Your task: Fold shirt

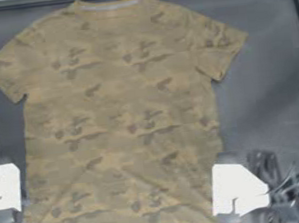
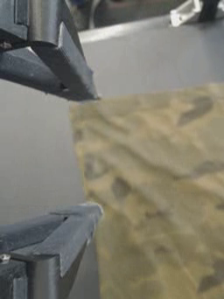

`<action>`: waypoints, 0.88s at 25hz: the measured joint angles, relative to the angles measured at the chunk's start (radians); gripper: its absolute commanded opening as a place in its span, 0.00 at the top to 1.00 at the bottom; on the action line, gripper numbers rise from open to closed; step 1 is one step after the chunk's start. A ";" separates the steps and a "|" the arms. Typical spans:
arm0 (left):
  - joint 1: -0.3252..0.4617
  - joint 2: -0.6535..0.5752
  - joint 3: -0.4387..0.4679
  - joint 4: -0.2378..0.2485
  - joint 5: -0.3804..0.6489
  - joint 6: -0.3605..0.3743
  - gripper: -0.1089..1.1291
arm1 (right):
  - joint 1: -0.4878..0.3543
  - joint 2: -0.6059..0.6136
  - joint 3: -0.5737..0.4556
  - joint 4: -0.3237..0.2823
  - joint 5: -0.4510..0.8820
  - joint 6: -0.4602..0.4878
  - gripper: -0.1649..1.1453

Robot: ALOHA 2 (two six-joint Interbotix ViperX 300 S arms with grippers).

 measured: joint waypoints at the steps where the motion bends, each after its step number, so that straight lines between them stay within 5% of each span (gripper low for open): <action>1: -0.012 0.017 0.003 0.000 -0.006 -0.017 0.23 | 0.006 0.018 -0.008 0.002 0.000 0.008 0.14; 22: -0.137 0.301 0.029 0.002 -0.176 -0.198 0.17 | 0.023 0.255 -0.017 0.054 -0.064 0.067 0.14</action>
